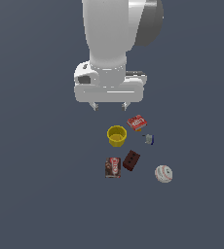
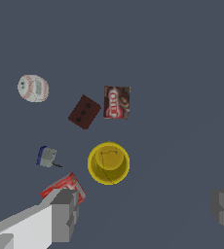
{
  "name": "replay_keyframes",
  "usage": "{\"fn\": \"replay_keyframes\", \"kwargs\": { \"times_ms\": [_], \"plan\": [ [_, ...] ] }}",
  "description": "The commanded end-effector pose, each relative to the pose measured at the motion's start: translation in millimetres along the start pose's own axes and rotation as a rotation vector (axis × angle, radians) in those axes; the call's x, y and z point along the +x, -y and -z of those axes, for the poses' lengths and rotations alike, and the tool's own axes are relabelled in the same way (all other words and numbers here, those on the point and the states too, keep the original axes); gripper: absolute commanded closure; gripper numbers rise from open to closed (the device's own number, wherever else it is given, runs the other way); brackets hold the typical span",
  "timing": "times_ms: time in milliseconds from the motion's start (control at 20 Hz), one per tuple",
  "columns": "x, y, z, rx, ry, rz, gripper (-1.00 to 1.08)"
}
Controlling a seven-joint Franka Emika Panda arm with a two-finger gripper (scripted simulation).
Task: Pick up a designated object from a clutter of objects.
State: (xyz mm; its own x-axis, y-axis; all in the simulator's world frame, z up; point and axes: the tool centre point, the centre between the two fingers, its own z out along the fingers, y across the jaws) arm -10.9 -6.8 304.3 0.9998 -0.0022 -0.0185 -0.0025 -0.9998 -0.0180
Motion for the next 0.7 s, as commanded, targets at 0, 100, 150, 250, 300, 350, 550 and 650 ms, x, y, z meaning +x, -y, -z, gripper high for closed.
{"fn": "replay_keyframes", "kwargs": {
  "times_ms": [0,100,150,250,300,350,550,650],
  "plan": [
    [0,0,0,0.0,0.0,0.0,-0.92],
    [1,-1,1,0.001,-0.004,0.0,-0.92],
    [1,-2,3,0.003,-0.008,0.0,-0.92],
    [4,-4,8,0.009,-0.023,-0.001,-0.92],
    [5,-6,12,0.012,-0.032,-0.001,-0.92],
    [6,-7,14,0.015,-0.039,-0.002,-0.92],
    [8,-9,18,0.019,-0.05,-0.003,-0.92],
    [8,-9,17,0.018,-0.047,-0.001,-0.92]
  ]
}}
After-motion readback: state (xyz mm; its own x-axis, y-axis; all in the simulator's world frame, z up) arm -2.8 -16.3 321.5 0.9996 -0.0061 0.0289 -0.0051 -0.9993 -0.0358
